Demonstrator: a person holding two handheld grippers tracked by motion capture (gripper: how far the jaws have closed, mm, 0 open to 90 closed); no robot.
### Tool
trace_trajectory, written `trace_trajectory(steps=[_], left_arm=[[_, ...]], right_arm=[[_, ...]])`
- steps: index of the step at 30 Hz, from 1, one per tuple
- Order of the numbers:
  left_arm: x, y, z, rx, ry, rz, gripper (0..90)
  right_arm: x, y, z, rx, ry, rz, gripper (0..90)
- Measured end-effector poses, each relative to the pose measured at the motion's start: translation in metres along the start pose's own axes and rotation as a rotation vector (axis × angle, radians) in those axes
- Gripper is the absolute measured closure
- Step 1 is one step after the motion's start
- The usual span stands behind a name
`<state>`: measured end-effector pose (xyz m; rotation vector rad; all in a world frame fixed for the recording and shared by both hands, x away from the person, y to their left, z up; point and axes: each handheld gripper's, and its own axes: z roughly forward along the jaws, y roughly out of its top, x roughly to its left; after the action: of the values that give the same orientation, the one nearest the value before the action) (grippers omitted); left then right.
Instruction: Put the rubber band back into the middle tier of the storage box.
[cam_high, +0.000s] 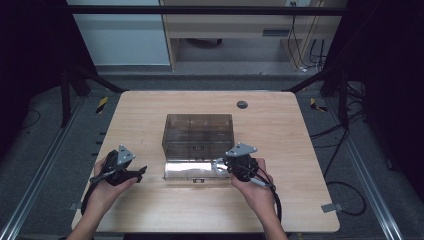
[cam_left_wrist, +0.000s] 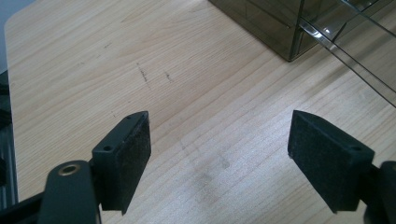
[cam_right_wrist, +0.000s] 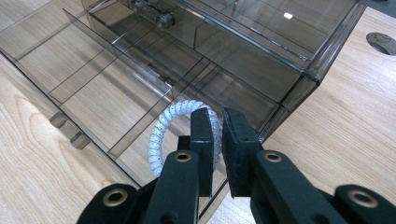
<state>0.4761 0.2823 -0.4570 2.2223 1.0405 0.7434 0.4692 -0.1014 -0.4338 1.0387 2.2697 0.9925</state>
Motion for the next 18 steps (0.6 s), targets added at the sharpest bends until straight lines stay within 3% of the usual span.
trace_trajectory(steps=[18], left_arm=[[-0.0003, 0.0001, -0.0001, 0.002, 0.001, 0.005, 21.4]], right_arm=[[0.0041, -0.002, 0.0062, 0.031, 0.002, -0.022, 83.3]])
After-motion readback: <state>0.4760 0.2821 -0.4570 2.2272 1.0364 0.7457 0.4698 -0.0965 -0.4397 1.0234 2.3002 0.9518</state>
